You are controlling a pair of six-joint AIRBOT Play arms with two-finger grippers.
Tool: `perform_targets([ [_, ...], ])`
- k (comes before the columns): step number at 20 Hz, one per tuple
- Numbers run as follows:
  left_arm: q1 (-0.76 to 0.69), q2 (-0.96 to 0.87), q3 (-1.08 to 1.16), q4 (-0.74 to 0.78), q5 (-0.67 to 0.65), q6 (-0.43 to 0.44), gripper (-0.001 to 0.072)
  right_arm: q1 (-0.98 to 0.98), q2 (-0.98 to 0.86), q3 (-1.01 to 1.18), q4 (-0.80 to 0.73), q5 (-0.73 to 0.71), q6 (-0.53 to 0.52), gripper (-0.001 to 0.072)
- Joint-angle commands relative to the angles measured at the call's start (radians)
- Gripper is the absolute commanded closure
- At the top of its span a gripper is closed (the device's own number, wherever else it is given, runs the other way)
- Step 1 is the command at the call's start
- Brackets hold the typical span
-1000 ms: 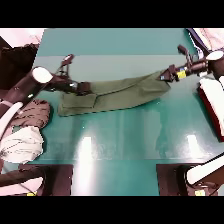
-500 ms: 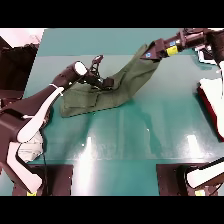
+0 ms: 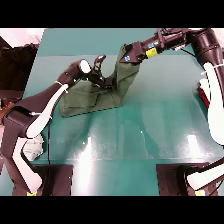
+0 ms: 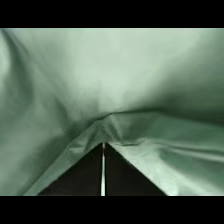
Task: Fold the shirts.
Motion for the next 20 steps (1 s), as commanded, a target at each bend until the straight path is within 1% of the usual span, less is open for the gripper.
perform_targets([
  [1, 0.021, 0.060, 0.123, 0.226, -0.137, -0.002, 0.0684, 0.042, 0.000, 0.004, 0.000, -0.062, -0.002, 0.0700],
  [3, 0.072, 0.106, 0.216, 0.313, -0.260, -0.001, 0.0684, 0.059, 0.000, 0.004, 0.000, -0.098, -0.010, 0.0700],
  [5, 0.146, 0.174, 0.274, 0.367, -0.343, 0.007, 0.0684, 0.080, -0.001, 0.002, 0.000, -0.134, -0.021, 0.0700],
  [9, 0.300, 0.359, 0.274, 0.378, -0.378, 0.006, 0.0684, 0.133, -0.016, -0.032, 0.000, -0.212, -0.057, 0.0700],
  [11, 0.352, 0.431, 0.274, 0.378, -0.380, 0.006, 0.0683, 0.163, -0.061, 0.000, 0.001, -0.226, -0.058, 0.0699],
  [13, 0.385, 0.488, 0.274, 0.378, -0.387, 0.006, 0.0683, 0.199, -0.114, 0.027, 0.002, -0.254, -0.057, 0.0698],
  [15, 0.386, 0.522, 0.274, 0.392, -0.393, 0.007, 0.0683, 0.247, -0.149, -0.005, 0.003, -0.340, -0.064, 0.0695],
  [16, 0.386, 0.531, 0.274, 0.391, -0.393, 0.006, 0.0684, 0.276, -0.168, -0.018, 0.011, -0.394, -0.086, 0.0694],
  [17, 0.386, 0.534, 0.274, 0.389, -0.395, 0.006, 0.0683, 0.306, -0.196, -0.012, 0.060, -0.425, -0.147, 0.0692],
  [18, 0.386, 0.533, 0.273, 0.379, -0.407, 0.006, 0.0683, 0.332, -0.233, 0.011, 0.143, -0.435, -0.196, 0.0675],
  [19, 0.386, 0.534, 0.265, 0.379, -0.424, 0.007, 0.0683, 0.360, -0.275, 0.045, 0.241, -0.438, -0.212, 0.0523],
  [20, 0.386, 0.532, 0.261, 0.379, -0.451, 0.007, 0.0683, 0.384, -0.311, 0.070, 0.307, -0.455, -0.212, 0.0382],
])
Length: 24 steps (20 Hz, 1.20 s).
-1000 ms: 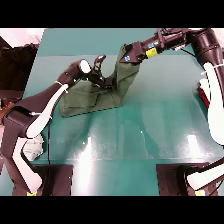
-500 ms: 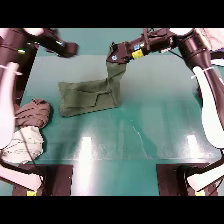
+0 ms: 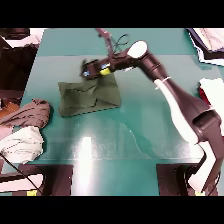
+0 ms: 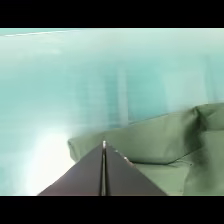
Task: Fold the shirts.
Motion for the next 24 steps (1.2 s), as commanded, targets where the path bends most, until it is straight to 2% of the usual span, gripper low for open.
perform_targets([
  [1, 0.006, 0.016, -0.014, -0.004, -0.061, 0.000, 0.0683, 0.087, -0.108, 0.050, 0.209, -0.087, -0.068, 0.0339],
  [6, 0.006, 0.016, -0.021, -0.003, -0.077, 0.001, 0.0683, 0.023, -0.047, -0.093, 0.192, -0.061, -0.092, 0.0321],
  [9, 0.006, 0.016, -0.021, -0.004, -0.074, 0.001, 0.0683, -0.117, 0.000, -0.143, 0.047, 0.068, -0.075, 0.0323],
  [12, 0.006, 0.016, -0.021, -0.007, -0.068, 0.000, 0.0683, -0.251, 0.024, -0.185, -0.171, 0.167, 0.024, 0.0323],
  [13, 0.006, 0.016, -0.021, -0.008, -0.066, 0.000, 0.0683, -0.290, 0.023, -0.201, -0.193, 0.196, 0.033, 0.0317],
  [14, 0.006, 0.016, -0.021, -0.011, -0.066, 0.000, 0.0683, -0.323, 0.023, -0.229, -0.183, 0.212, 0.033, 0.0148],
  [15, 0.006, 0.016, -0.021, -0.011, -0.066, 0.000, 0.0683, -0.344, 0.023, -0.259, -0.177, 0.211, 0.033, 0.0011],
  [20, 0.006, 0.016, -0.021, -0.019, -0.064, 0.001, 0.0683, -0.338, 0.006, -0.378, -0.178, 0.121, 0.032, 0.0013],
  [24, 0.006, 0.016, -0.021, -0.034, -0.064, 0.001, 0.0683, -0.261, -0.078, -0.328, -0.175, 0.116, 0.033, 0.0015],
])
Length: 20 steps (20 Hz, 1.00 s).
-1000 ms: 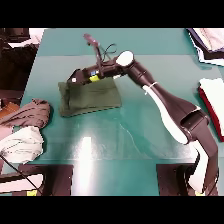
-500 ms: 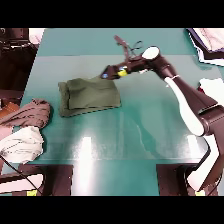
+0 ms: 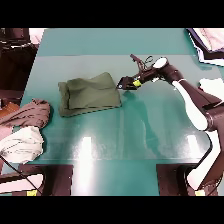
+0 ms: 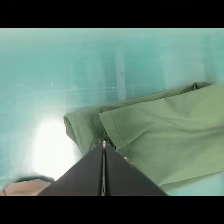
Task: Fold the shirts.
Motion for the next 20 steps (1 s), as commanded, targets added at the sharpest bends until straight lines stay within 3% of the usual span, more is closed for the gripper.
perform_targets([
  [1, 0.000, 0.000, 0.000, -0.008, 0.000, 0.001, 0.0683, 0.060, -0.071, 0.043, -0.007, -0.011, 0.003, 0.0016],
  [4, 0.000, 0.000, 0.000, -0.009, -0.004, 0.027, 0.0683, 0.107, -0.122, 0.115, 0.076, -0.069, 0.005, 0.0094],
  [6, 0.000, 0.000, 0.000, -0.009, -0.004, 0.027, 0.0683, 0.123, -0.145, 0.155, 0.097, -0.100, 0.005, 0.0316],
  [8, 0.000, 0.000, 0.000, -0.009, -0.005, 0.027, 0.0683, 0.127, -0.145, 0.173, 0.095, -0.115, -0.001, 0.0693],
  [13, 0.000, 0.000, 0.000, -0.010, -0.016, 0.027, 0.0683, 0.022, -0.062, 0.242, -0.025, 0.013, 0.019, 0.0699],
  [17, 0.000, 0.001, 0.000, -0.021, -0.020, 0.027, 0.0683, -0.209, 0.124, 0.241, -0.282, 0.121, 0.111, 0.0699],
  [20, 0.000, 0.000, 0.000, -0.070, -0.020, 0.026, 0.0683, -0.428, 0.237, 0.241, -0.341, 0.141, 0.115, 0.0699],
])
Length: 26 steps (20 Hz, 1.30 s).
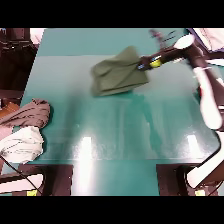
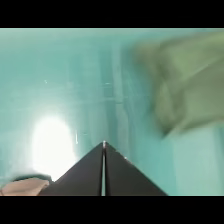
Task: Fold the shirts.
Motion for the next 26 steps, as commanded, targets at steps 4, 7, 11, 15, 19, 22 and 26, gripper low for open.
perform_targets([
  [4, 0.000, 0.000, 0.000, -0.119, -0.014, -0.001, 0.0683, -0.463, 0.184, 0.003, -0.112, 0.044, 0.028, 0.0699],
  [7, 0.000, 0.001, 0.000, -0.146, -0.032, -0.002, 0.0683, -0.645, 0.189, 0.003, -0.111, 0.048, 0.060, 0.0699],
  [11, 0.000, 0.000, 0.000, -0.176, -0.042, -0.002, 0.0683, -0.779, 0.189, 0.004, -0.091, 0.056, 0.064, 0.0699],
  [15, 0.000, 0.000, 0.000, -0.179, -0.042, -0.002, 0.0683, -0.809, 0.202, 0.004, -0.092, 0.076, 0.061, 0.0699],
  [19, 0.000, 0.000, 0.000, -0.179, -0.040, -0.001, 0.0683, -0.813, 0.280, 0.004, -0.109, 0.058, 0.061, 0.0699],
  [22, 0.000, 0.000, 0.000, -0.179, -0.035, 0.003, 0.0683, -0.813, 0.337, 0.004, -0.181, 0.090, 0.063, 0.0699],
  [26, 0.000, 0.000, 0.000, -0.179, -0.036, 0.027, 0.0683, -0.813, 0.391, 0.003, -0.315, 0.185, 0.087, 0.0697],
])
